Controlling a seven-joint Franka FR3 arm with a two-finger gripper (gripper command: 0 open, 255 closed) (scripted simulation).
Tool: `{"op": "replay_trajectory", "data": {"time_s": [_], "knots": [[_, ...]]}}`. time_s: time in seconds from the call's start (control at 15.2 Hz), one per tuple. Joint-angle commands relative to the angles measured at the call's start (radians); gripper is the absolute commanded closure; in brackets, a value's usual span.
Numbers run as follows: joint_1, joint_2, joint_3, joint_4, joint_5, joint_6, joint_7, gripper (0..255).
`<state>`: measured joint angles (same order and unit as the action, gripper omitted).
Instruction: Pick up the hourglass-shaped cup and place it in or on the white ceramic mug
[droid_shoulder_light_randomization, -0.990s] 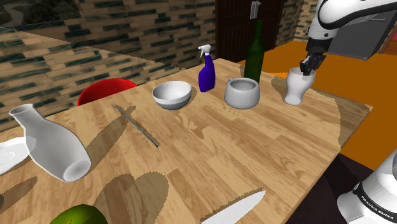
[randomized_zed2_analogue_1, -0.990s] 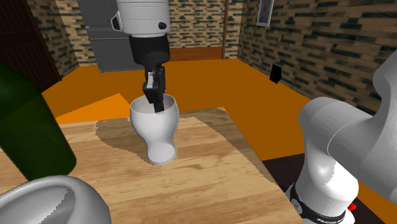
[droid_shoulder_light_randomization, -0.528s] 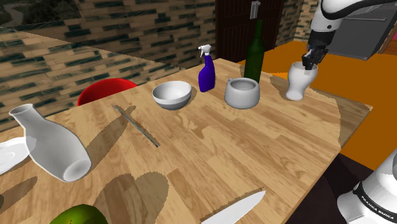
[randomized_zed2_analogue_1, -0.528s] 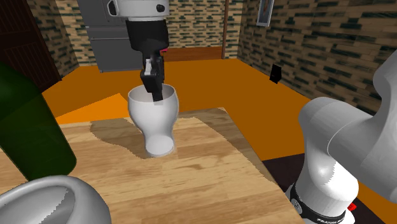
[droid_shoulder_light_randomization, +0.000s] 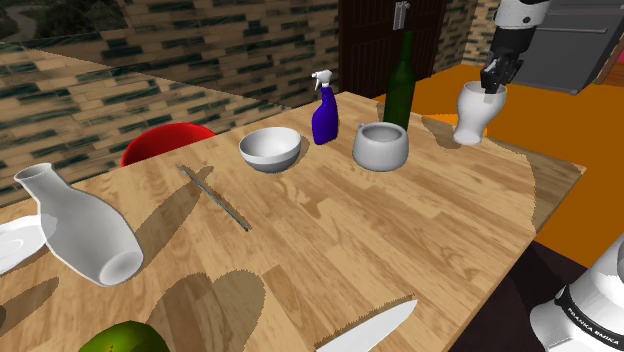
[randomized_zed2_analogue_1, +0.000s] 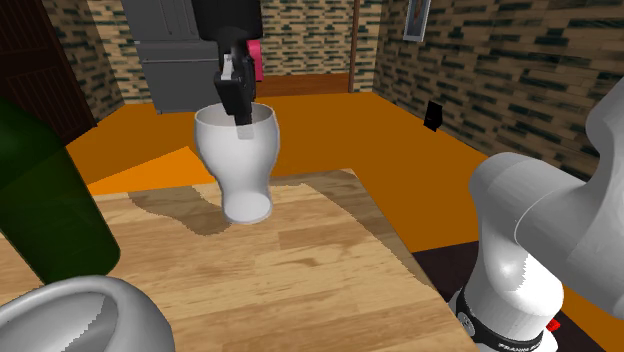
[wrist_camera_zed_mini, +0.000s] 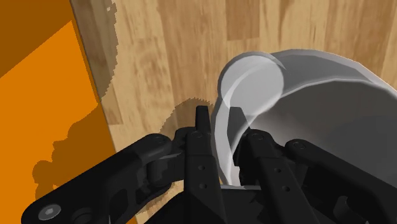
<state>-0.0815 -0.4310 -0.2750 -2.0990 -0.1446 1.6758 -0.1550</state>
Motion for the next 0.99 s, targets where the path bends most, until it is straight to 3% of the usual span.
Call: {"op": "replay_trajectory", "data": {"time_s": [0.0,0.92], "knots": [[0.002,0.006,0.002,0.032,0.003,-0.026,-0.001,255],[0.009,0.056,0.008,0.267,0.017,-0.212,-0.017,255]]}}
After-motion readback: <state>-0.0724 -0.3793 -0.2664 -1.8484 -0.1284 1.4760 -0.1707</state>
